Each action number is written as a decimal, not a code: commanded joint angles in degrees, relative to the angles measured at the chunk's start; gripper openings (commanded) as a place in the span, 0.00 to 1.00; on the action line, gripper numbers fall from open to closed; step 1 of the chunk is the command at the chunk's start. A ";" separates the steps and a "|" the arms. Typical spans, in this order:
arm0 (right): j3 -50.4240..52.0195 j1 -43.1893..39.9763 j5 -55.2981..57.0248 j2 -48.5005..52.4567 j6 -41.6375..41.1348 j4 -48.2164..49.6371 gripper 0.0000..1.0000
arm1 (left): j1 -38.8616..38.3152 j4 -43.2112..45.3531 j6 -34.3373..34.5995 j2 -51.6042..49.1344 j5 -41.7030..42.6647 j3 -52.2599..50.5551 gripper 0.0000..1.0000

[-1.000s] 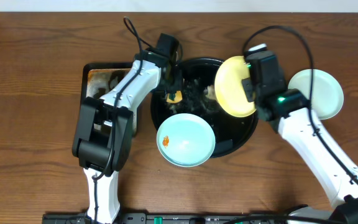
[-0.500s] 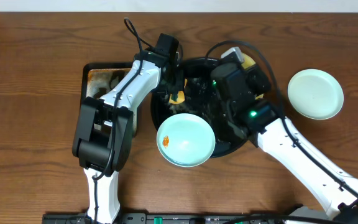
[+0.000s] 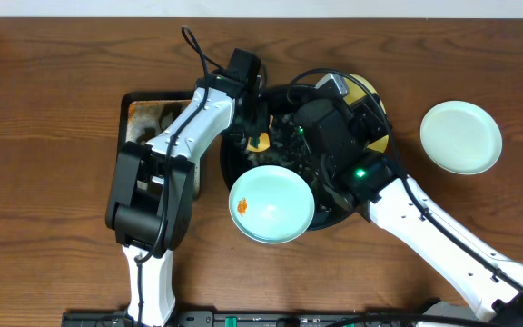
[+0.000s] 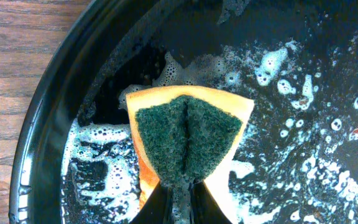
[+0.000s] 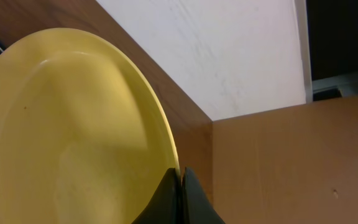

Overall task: Clean dirty plates on tray and stack at the side
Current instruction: 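Tilt the yellow plate up with the right gripper, then carry the yellow plate right and stack it on the pale-green plate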

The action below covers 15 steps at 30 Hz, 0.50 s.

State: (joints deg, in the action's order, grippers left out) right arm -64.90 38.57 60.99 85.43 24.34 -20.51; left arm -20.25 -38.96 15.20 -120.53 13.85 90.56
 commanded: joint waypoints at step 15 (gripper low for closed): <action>-1.01 0.28 2.58 -0.79 -3.45 -0.09 0.01 | 0.04 0.02 -0.13 0.85 0.70 -0.55 0.08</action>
State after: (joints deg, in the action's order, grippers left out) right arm -64.90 38.92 61.58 85.43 24.25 -20.51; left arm -20.25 -38.96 15.20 -120.53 13.85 90.56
